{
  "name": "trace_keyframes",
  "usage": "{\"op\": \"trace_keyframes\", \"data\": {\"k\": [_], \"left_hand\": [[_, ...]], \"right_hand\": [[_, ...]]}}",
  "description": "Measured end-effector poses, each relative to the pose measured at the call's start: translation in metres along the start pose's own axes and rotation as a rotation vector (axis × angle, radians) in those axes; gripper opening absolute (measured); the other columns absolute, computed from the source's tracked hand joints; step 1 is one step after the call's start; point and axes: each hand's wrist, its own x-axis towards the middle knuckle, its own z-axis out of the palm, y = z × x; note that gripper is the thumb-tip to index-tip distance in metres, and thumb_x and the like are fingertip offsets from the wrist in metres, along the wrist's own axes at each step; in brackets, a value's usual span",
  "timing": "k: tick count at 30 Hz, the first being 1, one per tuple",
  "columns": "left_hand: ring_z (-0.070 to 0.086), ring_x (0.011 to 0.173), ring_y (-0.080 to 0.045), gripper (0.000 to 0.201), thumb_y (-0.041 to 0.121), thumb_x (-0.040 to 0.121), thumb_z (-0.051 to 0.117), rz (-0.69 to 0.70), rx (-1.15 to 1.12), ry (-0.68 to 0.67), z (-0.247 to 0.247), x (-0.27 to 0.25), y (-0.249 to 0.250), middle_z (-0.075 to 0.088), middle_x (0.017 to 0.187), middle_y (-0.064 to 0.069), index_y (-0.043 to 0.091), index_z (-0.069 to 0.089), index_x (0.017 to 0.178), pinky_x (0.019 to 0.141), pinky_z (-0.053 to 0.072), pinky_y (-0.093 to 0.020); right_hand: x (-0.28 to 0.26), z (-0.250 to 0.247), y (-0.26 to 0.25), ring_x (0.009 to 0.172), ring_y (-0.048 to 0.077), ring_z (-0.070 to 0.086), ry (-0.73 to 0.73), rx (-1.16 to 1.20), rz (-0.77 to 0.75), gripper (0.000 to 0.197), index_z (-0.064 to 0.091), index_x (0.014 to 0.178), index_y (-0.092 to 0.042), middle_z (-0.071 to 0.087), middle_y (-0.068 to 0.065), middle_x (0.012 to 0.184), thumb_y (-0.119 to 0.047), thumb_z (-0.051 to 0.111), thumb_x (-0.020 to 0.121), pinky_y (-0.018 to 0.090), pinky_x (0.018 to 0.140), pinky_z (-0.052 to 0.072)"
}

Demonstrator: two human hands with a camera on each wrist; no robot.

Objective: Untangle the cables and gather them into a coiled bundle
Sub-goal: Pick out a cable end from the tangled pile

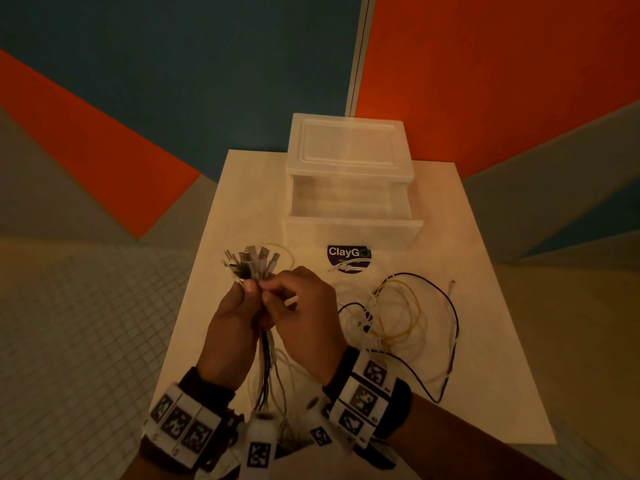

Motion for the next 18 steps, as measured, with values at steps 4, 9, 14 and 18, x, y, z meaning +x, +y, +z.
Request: {"op": "trace_keyframes", "data": {"k": [4,9,14,18], "left_hand": [[0.067,0.095,-0.024,0.042,0.032,0.095,0.04,-0.008,-0.048,0.035,0.0,-0.002,-0.002,0.07,0.101,-0.013,0.001,0.059,0.115,0.074,0.056,-0.028],[0.057,0.068,-0.017,0.033,0.034,0.098,0.037,-0.029,-0.132,0.034,0.004,-0.001,0.004,0.059,0.082,-0.006,0.007,0.053,0.092,0.057,0.051,-0.027],[0.042,0.06,-0.013,0.03,0.039,0.1,0.039,0.027,-0.239,0.027,-0.014,0.007,0.015,0.04,0.069,0.003,0.016,0.049,0.086,0.066,0.045,-0.03],[0.025,0.051,-0.006,0.033,0.038,0.103,0.031,0.065,-0.296,-0.017,-0.031,0.012,0.032,0.031,0.066,0.007,0.019,0.047,0.082,0.05,0.03,-0.02]], "right_hand": [[-0.002,0.001,0.001,0.08,0.005,0.061,0.002,-0.032,-0.034,0.013,0.07,0.098,-0.019,0.063,0.0,0.091,-0.012,0.063,0.088,0.02,0.066,0.054],[-0.004,0.005,0.006,0.063,0.019,0.057,0.02,0.05,0.132,0.025,0.046,0.085,-0.015,0.056,0.003,0.073,-0.026,0.069,0.084,0.043,0.058,0.052],[-0.02,-0.003,0.042,0.059,0.013,0.051,-0.312,0.036,0.012,0.021,0.048,0.091,-0.013,0.054,-0.002,0.067,-0.033,0.048,0.098,0.037,0.058,0.044],[-0.025,-0.026,0.132,0.065,-0.007,0.049,-0.459,-0.154,0.172,0.021,0.057,0.083,-0.018,0.053,-0.016,0.07,-0.007,0.043,0.094,0.024,0.069,0.041]]}}
